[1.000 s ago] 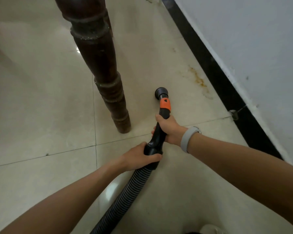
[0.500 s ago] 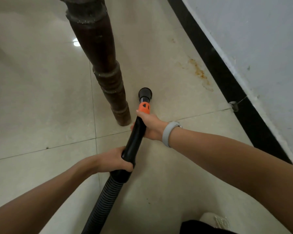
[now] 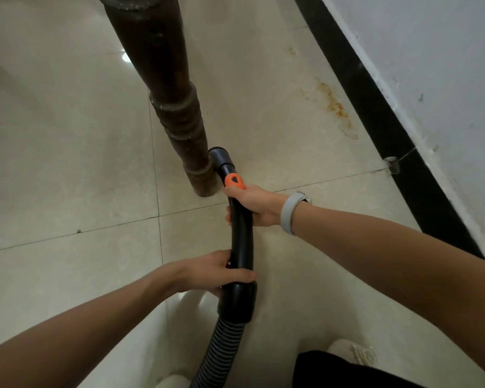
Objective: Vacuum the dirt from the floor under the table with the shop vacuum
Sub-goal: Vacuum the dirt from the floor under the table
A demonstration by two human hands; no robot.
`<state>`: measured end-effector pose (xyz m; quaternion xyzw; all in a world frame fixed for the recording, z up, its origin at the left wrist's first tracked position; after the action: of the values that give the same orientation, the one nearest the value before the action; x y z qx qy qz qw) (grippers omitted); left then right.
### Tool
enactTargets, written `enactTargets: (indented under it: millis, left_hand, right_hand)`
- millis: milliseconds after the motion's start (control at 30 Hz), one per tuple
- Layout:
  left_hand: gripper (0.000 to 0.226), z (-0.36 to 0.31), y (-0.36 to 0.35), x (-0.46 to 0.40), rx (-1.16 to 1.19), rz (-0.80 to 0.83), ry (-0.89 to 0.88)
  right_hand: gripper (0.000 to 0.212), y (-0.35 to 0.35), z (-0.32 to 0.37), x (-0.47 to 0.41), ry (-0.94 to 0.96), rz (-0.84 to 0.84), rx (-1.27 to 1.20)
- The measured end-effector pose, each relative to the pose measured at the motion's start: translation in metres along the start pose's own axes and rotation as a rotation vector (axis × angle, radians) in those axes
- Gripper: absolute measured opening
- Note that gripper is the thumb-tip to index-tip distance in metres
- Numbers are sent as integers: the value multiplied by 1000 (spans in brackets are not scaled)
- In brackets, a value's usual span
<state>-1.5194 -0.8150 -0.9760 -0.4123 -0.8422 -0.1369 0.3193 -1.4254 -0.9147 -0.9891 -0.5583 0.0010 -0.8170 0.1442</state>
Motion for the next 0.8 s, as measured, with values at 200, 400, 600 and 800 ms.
enactTargets:
  millis: [200,400,600,800]
  left_hand:
    - [23,4,-3,4,-73,22,8]
    - [20,12,-13,7,204,-248,0]
    - [16,10,3,9,23,-325,-72]
    - [23,1,49,13,-238,-127,37]
  right_hand:
    - [29,6,-16,4,-41,-13,-86]
    - [25,-6,-27,0,63,-80,-94]
    - [34,-2,-11,0,64,-175,-84]
    - [29,-5,-15,-1,35,-296,-327]
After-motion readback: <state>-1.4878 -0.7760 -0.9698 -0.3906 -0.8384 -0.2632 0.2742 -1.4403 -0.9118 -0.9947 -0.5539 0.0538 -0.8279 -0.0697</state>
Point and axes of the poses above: each hand's wrist, its own x-axis away from the middle knuckle, its own y-axis out of the back of the hand, z = x × y, the point moved 4 cm from there along -x, towards the middle knuckle, and after that the axes turned 12 degrees about -y, right-handed, at the moved point
